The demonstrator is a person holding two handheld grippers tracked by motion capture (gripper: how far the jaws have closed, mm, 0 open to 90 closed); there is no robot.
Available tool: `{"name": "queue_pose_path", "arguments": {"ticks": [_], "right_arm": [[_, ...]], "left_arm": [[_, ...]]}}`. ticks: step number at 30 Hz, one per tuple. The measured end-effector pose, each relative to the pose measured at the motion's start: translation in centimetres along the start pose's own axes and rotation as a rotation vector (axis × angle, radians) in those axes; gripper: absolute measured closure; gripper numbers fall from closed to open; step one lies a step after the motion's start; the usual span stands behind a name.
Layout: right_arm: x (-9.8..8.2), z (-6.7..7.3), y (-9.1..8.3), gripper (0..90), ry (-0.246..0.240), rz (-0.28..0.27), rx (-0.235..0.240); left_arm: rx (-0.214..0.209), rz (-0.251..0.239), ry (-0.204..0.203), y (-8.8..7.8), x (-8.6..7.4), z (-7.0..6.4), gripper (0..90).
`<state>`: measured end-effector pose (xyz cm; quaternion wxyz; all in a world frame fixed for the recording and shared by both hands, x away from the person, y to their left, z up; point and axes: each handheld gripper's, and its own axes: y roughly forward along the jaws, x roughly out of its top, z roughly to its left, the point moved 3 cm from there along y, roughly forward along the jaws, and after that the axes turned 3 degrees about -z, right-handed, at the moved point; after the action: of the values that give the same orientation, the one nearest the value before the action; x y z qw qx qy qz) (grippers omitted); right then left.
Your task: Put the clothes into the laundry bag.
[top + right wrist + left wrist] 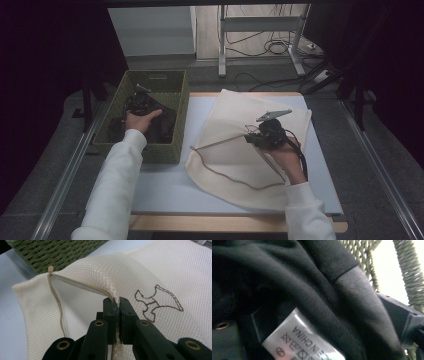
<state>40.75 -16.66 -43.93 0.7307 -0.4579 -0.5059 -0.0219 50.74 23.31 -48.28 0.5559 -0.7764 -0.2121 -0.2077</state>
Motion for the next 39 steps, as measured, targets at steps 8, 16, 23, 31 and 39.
{"name": "queue_pose_path", "arguments": {"ticks": [8,16,23,31,39], "right_arm": [[-0.1,-0.1,0.0,84.9,0.0,0.0,0.001],[-0.1,-0.1,0.1,84.9,0.005,0.003,-0.001],[-0.1,-0.1,0.2,84.9,-0.001,0.002,-0.001],[0.0,-0.2,0.0,84.9,0.005,-0.014,-0.011],[0.0,-0.2,0.0,85.0,0.006,-0.012,-0.005]], "left_arm": [[0.032,0.043,0.044,1.0,0.1,-0.2,17.0],[-0.016,0.06,0.065,1.4,-0.1,0.0,41.9],[0.003,0.019,0.115,1.1,0.0,-0.2,57.4],[-0.022,-0.019,0.114,0.6,-0.3,0.2,57.8],[-0.034,-0.012,0.129,0.4,-0.3,0.3,63.0]]}}
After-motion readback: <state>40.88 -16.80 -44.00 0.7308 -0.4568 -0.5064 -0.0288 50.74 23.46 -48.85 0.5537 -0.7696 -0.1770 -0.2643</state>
